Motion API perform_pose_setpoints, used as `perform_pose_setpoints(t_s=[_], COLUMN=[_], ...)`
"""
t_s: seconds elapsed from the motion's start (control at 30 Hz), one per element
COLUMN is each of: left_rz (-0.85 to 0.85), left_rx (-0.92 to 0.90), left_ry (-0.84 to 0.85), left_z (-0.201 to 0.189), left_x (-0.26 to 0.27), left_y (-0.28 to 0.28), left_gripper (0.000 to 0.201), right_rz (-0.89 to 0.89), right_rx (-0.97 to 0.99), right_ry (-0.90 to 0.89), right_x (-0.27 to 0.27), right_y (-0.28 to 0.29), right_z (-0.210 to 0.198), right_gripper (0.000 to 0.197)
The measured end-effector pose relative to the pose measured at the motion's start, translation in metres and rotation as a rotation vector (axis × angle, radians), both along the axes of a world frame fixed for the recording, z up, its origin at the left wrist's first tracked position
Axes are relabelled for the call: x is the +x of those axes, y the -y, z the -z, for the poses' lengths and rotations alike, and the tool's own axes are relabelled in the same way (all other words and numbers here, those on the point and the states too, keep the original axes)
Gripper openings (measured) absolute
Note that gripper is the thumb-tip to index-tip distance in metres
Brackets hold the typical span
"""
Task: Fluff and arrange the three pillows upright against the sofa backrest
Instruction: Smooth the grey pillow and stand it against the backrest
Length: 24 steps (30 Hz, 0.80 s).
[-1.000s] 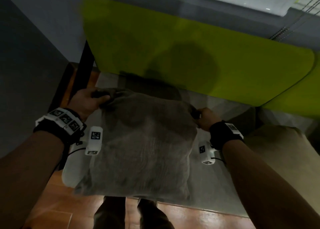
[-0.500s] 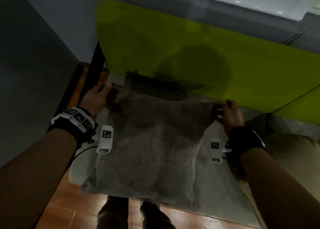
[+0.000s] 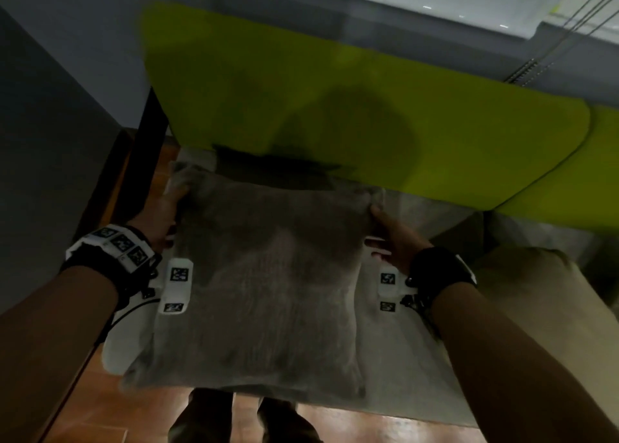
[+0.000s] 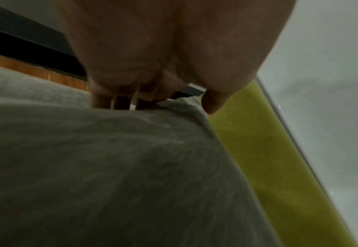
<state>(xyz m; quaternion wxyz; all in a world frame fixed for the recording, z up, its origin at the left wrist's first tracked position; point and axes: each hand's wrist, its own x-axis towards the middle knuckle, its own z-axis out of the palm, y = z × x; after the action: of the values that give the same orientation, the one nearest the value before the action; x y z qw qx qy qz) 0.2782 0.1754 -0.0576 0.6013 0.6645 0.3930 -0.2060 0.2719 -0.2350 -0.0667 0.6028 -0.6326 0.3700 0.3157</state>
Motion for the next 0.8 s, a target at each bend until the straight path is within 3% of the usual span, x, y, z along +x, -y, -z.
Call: perform_pose_setpoints(t_s=[0.13, 0.33, 0.4, 0.43, 0.5, 0.53, 0.57, 0.63, 0.8], left_rz=[0.192, 0.316, 0.305, 0.396, 0.774, 0.980, 1.150, 1.310, 1.186], left_rx=[0.103, 0.673, 0.807, 0.882, 0.976, 0.968, 0.934, 0.861, 0.678], left_ry=[0.068, 0.110, 0.267, 0.438, 0.757, 0.819, 0.773, 0.573, 0.342], left_z=[0.016, -0.001, -0.012, -0.017, -0.022, -0.018, -0.014, -0.002, 0.043], left_x=[-0.014, -0.007, -0.003, -0.002, -0.010, -0.017, -0.024, -0.033, -0.039], left_y=[-0.013, -0.003, 0.006, 0.009, 0.020, 0.025, 0.029, 0.029, -0.008], left_gripper=[0.066, 0.053, 0.045, 0.042, 0.040, 0.049, 0.058, 0.070, 0.078], right_rz=[-0.018, -0.416, -0.583, -0.680, -0.902, -1.021, -1.126, -1.235, -1.202], right_rx=[-0.069, -0.704, -0.884, -0.953, -0.922, -0.839, -0.751, -0.644, -0.567], right_ry=[0.185, 0.359, 0.518, 0.657, 0.990, 1.110, 1.141, 0.998, 0.602], right_x=[-0.009, -0.011, -0.017, -0.021, -0.030, -0.035, -0.039, -0.043, -0.039], right_y=[-0.012, -0.009, -0.014, -0.017, -0.027, -0.033, -0.039, -0.046, -0.039], right_z=[0.015, 0.012, 0.004, 0.001, -0.005, -0.004, -0.001, 0.007, 0.034], right_gripper=[0.025, 0.040, 0.045, 0.051, 0.059, 0.061, 0.064, 0.069, 0.071])
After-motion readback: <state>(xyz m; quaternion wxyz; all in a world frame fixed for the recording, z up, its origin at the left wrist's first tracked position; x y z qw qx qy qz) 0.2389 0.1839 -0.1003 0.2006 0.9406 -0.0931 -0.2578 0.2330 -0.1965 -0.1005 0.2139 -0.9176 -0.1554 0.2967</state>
